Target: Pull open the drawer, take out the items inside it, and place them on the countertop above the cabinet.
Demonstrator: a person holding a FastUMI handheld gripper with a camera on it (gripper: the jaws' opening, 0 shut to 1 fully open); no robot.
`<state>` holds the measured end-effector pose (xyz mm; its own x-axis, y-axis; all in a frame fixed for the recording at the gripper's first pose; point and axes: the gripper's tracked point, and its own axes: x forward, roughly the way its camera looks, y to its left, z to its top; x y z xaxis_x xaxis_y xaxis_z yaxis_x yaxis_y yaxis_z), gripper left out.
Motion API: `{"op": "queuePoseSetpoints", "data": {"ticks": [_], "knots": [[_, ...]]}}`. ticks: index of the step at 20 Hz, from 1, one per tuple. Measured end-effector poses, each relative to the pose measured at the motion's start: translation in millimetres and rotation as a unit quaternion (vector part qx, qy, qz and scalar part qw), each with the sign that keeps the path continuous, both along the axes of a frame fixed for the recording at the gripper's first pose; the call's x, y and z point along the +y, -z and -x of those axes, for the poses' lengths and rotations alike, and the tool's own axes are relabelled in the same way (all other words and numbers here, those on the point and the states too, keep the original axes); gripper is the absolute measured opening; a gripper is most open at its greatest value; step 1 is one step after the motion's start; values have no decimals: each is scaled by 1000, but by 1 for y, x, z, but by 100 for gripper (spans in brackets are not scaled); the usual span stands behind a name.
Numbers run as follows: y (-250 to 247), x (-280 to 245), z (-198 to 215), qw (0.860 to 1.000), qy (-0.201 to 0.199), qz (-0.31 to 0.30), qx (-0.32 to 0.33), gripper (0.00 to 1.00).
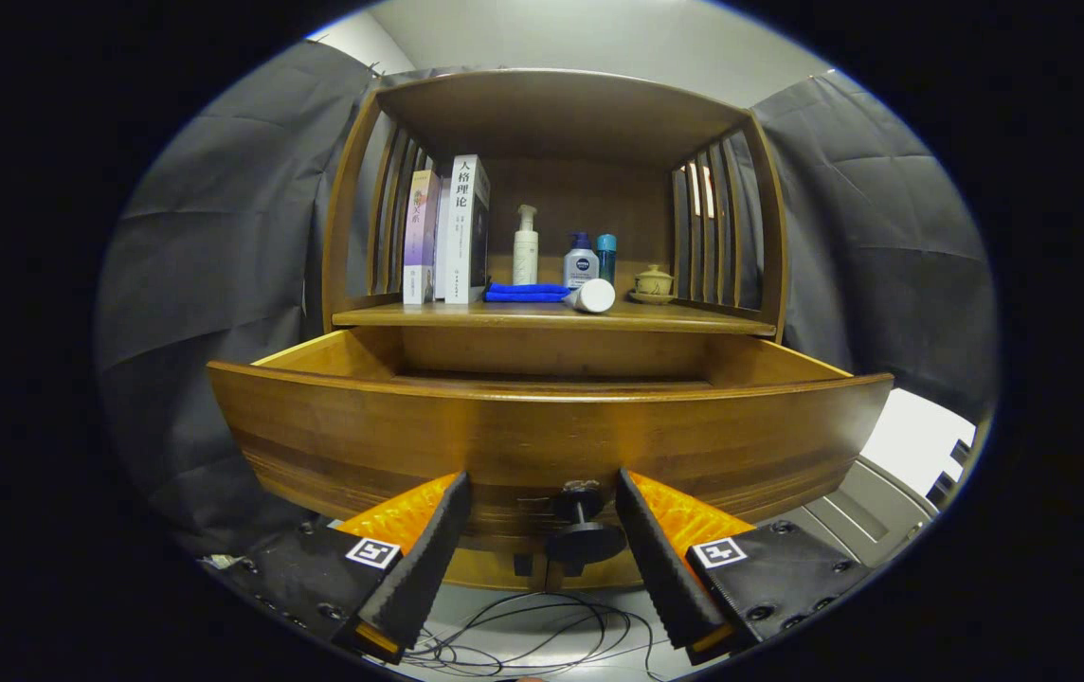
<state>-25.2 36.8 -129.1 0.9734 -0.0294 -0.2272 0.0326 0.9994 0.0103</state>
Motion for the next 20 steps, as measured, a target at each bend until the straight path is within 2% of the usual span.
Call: {"op": "queuePoseSetpoints", "data": {"ticks": [20], "knots": [[-10, -13, -92, 1000, -14, 8, -3, 97]]}}
